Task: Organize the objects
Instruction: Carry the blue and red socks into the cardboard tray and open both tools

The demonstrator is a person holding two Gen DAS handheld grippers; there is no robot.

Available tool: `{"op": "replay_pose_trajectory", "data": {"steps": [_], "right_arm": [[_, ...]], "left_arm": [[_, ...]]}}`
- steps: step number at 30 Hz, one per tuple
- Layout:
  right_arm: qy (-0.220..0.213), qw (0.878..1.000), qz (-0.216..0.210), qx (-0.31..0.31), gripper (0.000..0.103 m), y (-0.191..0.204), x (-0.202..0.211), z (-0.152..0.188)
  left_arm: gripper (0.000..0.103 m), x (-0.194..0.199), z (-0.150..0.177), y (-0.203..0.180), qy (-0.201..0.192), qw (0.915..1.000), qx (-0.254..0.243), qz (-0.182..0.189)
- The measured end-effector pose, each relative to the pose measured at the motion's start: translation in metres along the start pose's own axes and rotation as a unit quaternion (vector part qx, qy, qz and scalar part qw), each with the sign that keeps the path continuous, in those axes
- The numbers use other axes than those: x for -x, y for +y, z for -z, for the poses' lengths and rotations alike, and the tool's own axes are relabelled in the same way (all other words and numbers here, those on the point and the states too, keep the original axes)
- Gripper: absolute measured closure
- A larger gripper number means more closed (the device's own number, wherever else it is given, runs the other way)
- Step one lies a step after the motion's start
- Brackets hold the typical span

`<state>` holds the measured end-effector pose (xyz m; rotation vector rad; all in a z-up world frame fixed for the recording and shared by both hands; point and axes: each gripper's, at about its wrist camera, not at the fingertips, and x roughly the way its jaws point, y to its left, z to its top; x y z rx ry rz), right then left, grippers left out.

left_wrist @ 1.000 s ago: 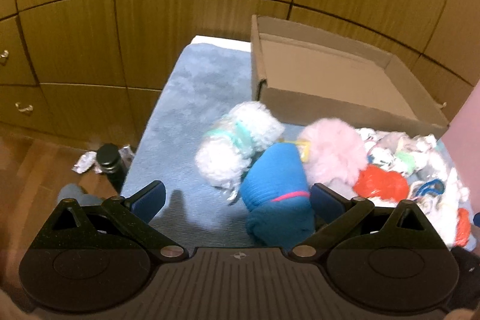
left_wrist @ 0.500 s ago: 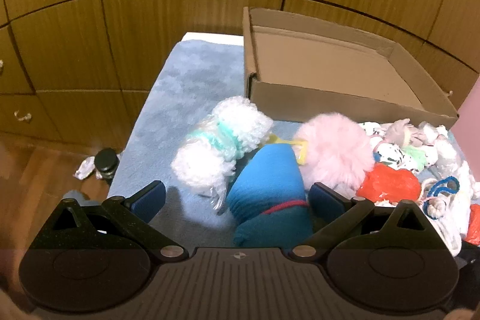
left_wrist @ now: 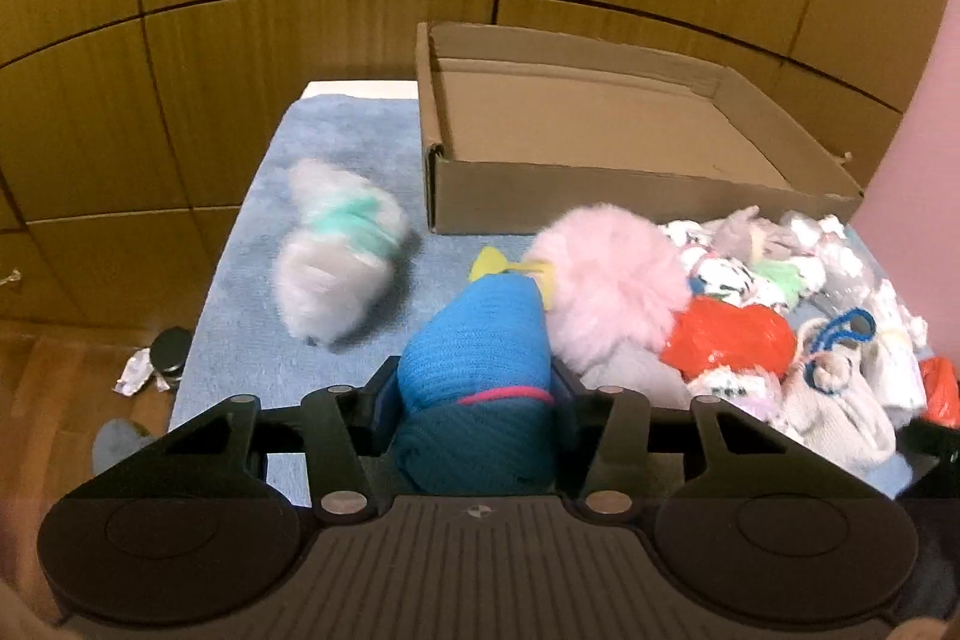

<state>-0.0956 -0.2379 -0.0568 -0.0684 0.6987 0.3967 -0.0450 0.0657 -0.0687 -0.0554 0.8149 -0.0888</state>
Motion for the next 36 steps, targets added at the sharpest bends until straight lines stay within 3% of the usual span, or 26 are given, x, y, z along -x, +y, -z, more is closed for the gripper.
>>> {"op": "replay_pose_trajectory", "data": {"steps": [14,21,25,30,32,36], "right_arm": [[-0.011,1.0,0.001,0.0,0.057,-0.003,0.012,-0.003],[-0.024,1.0,-0.009,-0.011,0.057,-0.007,0.02,-0.015],[-0.047,0.999,-0.016,-0.002,0.057,-0.008,0.023,-0.047],[-0.073,0.997,-0.023,0.017,0.057,-0.01,0.004,-0.107],[-0.078,0.996,-0.03,0.014,0.057,-0.01,-0.012,-0.133],[-0.063,0.996,-0.06,-0.022,0.056,-0.01,-0.061,-0.18]], "left_arm": [[0.048,0.025,0.009,0.006,-0.011,0.9997,-0.001,0.02],[0.048,0.041,-0.003,0.014,-0.023,0.9989,0.02,0.035],[0.048,0.053,-0.03,0.006,-0.049,0.9978,0.002,0.045],[0.048,0.051,-0.094,0.002,-0.076,0.996,0.0,0.046],[0.047,0.042,-0.119,0.0,-0.082,0.9958,-0.001,0.041],[0.047,-0.002,-0.168,-0.002,-0.055,0.9973,0.029,0.04]]}}
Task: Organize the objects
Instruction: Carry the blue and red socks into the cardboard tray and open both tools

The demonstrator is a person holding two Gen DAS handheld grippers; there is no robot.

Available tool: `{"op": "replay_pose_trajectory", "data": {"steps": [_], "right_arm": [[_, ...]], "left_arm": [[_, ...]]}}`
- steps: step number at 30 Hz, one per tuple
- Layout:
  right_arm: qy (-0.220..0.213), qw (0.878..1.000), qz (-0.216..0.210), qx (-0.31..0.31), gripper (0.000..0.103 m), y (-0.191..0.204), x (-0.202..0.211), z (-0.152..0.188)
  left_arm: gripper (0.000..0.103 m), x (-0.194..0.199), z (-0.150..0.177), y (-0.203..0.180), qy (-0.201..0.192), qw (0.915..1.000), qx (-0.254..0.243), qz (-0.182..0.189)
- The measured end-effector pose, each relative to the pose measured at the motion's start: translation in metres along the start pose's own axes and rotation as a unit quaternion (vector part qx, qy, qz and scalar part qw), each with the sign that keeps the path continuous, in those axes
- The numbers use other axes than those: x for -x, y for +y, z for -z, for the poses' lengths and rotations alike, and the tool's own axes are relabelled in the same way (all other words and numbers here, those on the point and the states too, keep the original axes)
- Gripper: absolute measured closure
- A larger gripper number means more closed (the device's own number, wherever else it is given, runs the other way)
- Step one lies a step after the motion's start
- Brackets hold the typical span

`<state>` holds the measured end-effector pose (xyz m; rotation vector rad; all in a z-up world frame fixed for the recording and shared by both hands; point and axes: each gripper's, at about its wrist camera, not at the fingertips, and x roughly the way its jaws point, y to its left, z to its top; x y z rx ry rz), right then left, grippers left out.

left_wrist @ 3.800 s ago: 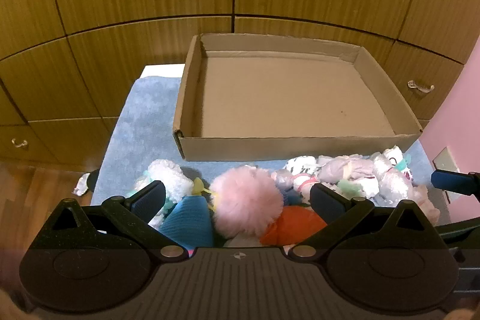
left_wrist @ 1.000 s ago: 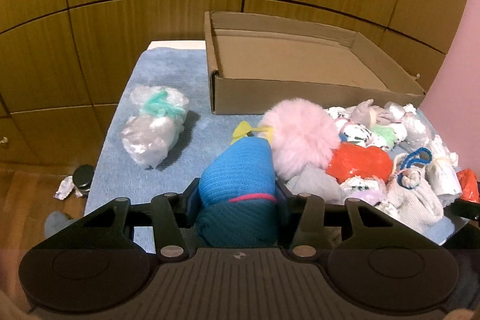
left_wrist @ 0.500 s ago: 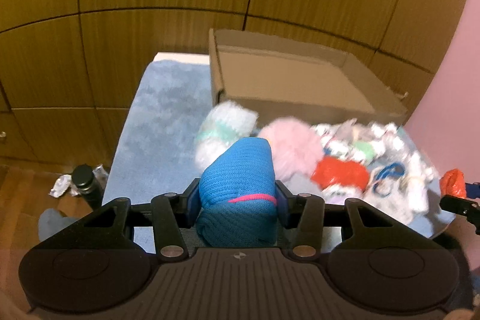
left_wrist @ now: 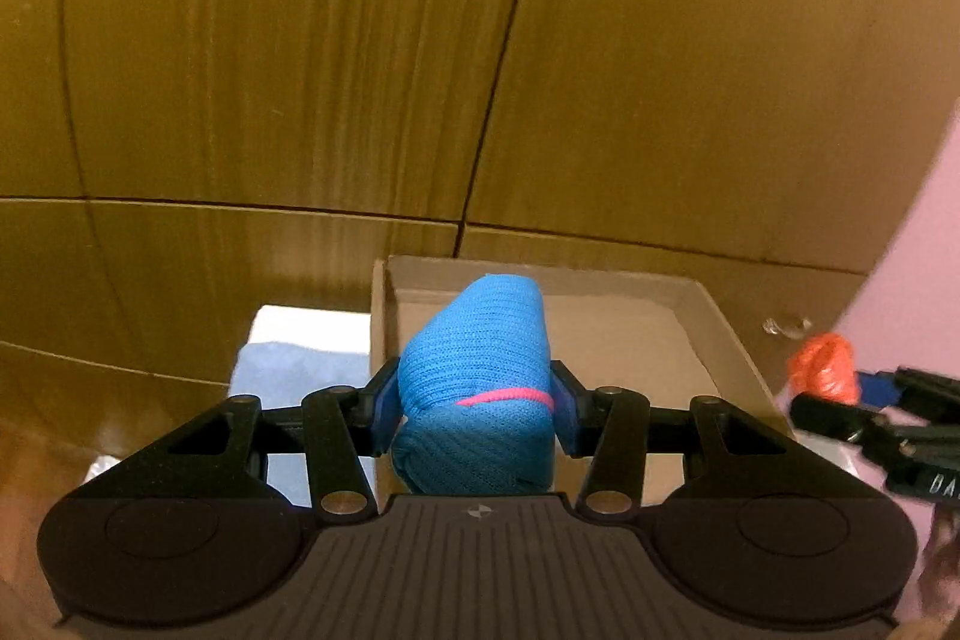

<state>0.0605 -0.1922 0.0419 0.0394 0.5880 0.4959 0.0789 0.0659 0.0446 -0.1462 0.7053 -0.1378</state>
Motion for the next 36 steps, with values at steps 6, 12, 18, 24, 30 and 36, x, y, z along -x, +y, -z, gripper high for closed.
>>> {"op": "replay_pose_trajectory", "data": {"steps": [6,12,18,24,30,36], "right_arm": [[0.045,0.999,0.004,-0.007,0.056,-0.004,-0.107,-0.035],[0.084,0.995,0.014,0.053,0.056,-0.009,-0.178,-0.028],[0.12,0.986,0.011,0.117,0.056,0.0,-0.218,-0.019],[0.131,0.979,-0.01,0.154,0.056,0.003,-0.24,-0.011],[0.14,0.975,-0.021,0.173,0.056,0.014,-0.261,-0.014],[0.143,0.974,-0.03,0.173,0.056,0.023,-0.273,-0.017]], "left_arm": [[0.047,-0.097,-0.03,-0.006,0.054,0.9984,-0.002,-0.012],[0.047,-0.163,-0.039,0.002,0.094,0.9951,0.0,-0.032],[0.047,-0.199,-0.034,0.002,0.111,0.9926,-0.012,-0.048],[0.042,-0.203,-0.029,-0.011,0.098,0.9927,-0.043,-0.056],[0.02,-0.187,-0.035,-0.008,0.067,0.995,-0.05,-0.056],[0.018,-0.153,-0.039,0.01,0.046,0.9982,-0.012,-0.037]]}}
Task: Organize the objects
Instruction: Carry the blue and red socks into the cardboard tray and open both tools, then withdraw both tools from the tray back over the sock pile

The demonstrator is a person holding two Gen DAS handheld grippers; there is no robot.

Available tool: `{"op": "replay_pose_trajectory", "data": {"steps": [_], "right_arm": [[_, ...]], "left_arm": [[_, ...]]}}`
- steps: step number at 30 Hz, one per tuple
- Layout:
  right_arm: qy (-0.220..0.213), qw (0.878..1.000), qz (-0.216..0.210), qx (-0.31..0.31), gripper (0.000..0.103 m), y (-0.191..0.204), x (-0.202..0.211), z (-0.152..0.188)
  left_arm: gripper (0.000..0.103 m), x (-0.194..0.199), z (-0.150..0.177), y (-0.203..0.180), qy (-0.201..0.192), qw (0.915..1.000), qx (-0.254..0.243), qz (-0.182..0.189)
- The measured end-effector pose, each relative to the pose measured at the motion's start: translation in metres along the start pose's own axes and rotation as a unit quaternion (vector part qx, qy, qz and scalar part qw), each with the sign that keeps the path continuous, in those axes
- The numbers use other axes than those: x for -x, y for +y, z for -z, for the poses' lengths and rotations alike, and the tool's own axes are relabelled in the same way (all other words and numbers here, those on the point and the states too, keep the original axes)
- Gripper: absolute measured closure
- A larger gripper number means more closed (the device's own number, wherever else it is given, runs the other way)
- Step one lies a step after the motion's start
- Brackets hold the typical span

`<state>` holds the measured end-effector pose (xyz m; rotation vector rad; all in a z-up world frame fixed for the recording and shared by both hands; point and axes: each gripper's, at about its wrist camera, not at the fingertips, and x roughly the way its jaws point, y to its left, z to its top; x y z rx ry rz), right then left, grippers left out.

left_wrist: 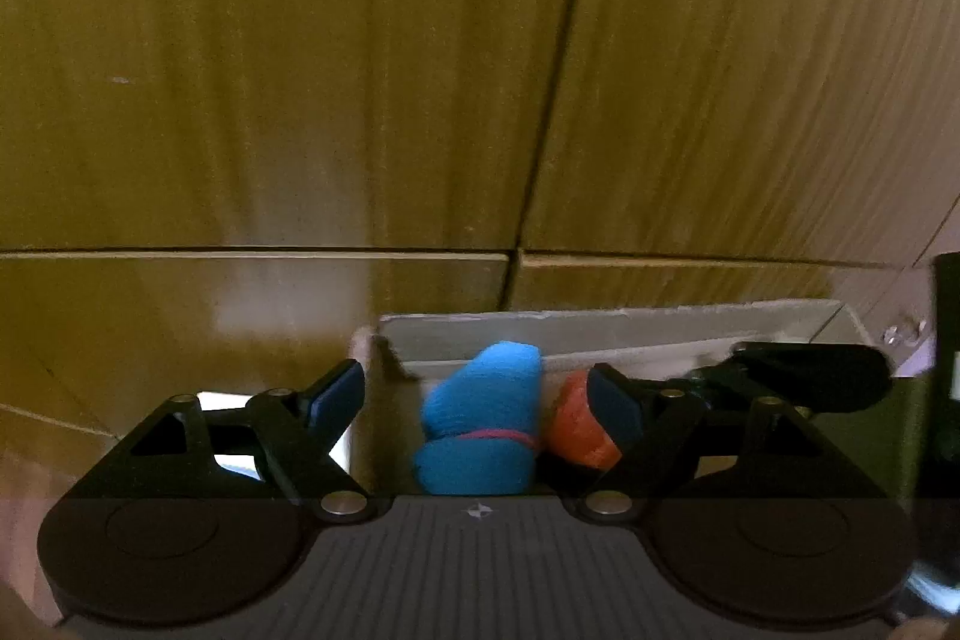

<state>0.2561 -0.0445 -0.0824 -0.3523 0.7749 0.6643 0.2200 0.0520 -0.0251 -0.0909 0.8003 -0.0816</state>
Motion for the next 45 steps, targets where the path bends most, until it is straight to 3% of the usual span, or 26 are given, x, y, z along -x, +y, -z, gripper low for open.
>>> {"op": "replay_pose_trajectory", "data": {"steps": [4,11,14,20,32,45], "right_arm": [[0.005,1.0,-0.005,0.008,0.055,0.009,-0.011,-0.009],[0.007,1.0,0.002,0.004,0.05,0.011,-0.018,-0.013],[0.007,1.0,0.013,0.008,0.036,0.012,-0.012,-0.009],[0.015,1.0,0.023,0.005,0.036,0.023,-0.012,-0.01],[0.012,0.999,0.029,0.015,0.036,0.043,0.029,-0.009],[-0.014,0.999,0.038,-0.003,0.03,0.05,0.12,0.02]], "left_arm": [[0.017,0.026,0.003,0.019,-0.014,0.9995,0.024,0.013],[0.016,0.069,0.016,0.04,-0.027,0.9995,0.018,0.007],[0.015,0.091,0.037,0.049,-0.025,0.9997,-0.001,0.005],[0.015,0.118,0.07,0.062,-0.008,0.9999,-0.006,-0.002],[0.014,0.127,0.11,0.048,0.01,0.9999,-0.007,0.003],[0.012,0.149,0.106,0.02,-0.013,0.9997,-0.023,0.0]]}}
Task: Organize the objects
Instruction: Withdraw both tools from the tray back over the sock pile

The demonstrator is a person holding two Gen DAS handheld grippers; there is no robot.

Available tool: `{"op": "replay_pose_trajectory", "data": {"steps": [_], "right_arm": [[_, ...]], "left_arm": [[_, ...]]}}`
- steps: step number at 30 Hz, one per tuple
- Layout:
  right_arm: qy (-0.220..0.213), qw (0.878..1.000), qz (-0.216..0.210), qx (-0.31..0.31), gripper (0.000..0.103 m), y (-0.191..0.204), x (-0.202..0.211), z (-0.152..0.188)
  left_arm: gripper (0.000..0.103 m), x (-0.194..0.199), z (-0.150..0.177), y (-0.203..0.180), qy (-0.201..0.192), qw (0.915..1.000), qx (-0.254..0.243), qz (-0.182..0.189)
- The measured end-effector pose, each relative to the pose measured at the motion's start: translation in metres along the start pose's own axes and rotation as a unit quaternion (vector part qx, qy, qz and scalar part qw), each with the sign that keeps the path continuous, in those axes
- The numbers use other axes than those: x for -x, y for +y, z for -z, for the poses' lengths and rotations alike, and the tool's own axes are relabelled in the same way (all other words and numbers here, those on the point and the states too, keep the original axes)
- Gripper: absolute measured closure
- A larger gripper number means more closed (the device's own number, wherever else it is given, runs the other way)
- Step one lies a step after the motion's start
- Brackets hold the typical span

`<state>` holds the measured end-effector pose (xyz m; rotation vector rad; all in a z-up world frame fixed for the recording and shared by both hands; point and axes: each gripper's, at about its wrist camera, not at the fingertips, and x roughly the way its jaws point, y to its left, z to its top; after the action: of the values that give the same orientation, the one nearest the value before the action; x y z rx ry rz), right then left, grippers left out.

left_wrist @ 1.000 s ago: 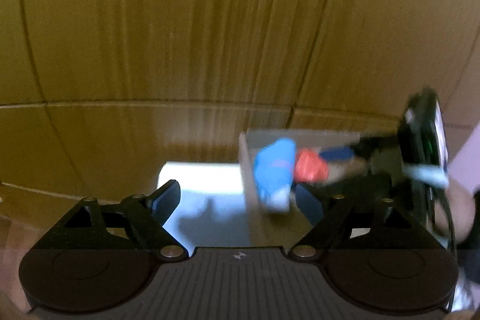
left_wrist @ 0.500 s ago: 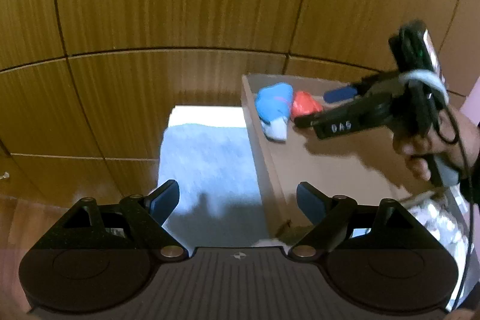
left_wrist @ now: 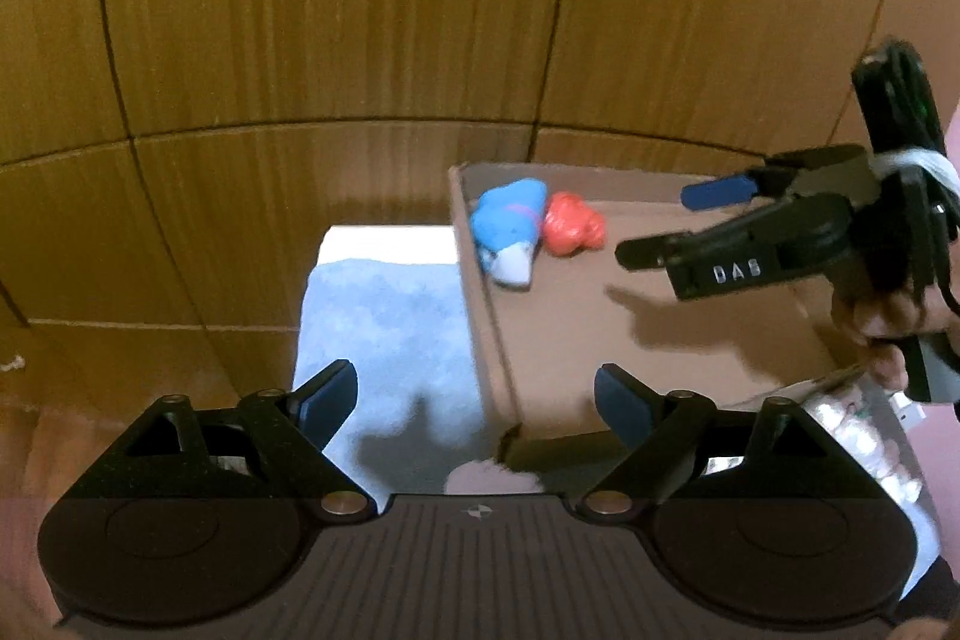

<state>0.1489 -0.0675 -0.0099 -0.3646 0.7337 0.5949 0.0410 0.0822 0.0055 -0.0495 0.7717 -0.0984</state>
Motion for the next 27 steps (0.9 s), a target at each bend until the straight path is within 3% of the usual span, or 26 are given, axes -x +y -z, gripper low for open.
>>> {"op": "replay_pose_trajectory", "data": {"steps": [8,16,27], "right_arm": [[-0.024,0.999,0.005,-0.033,0.025,-0.007,0.066,0.029],[-0.043,0.996,0.013,-0.071,0.021,0.0,0.103,0.062],[-0.083,0.985,0.066,-0.133,0.012,-0.001,0.182,0.144]], "left_arm": [[0.011,0.013,0.0,-0.026,-0.014,0.9997,-0.02,0.004],[0.008,0.032,0.009,-0.046,-0.035,0.9981,-0.05,-0.005],[0.002,0.049,0.043,-0.044,-0.077,0.9937,-0.079,-0.022]]}}
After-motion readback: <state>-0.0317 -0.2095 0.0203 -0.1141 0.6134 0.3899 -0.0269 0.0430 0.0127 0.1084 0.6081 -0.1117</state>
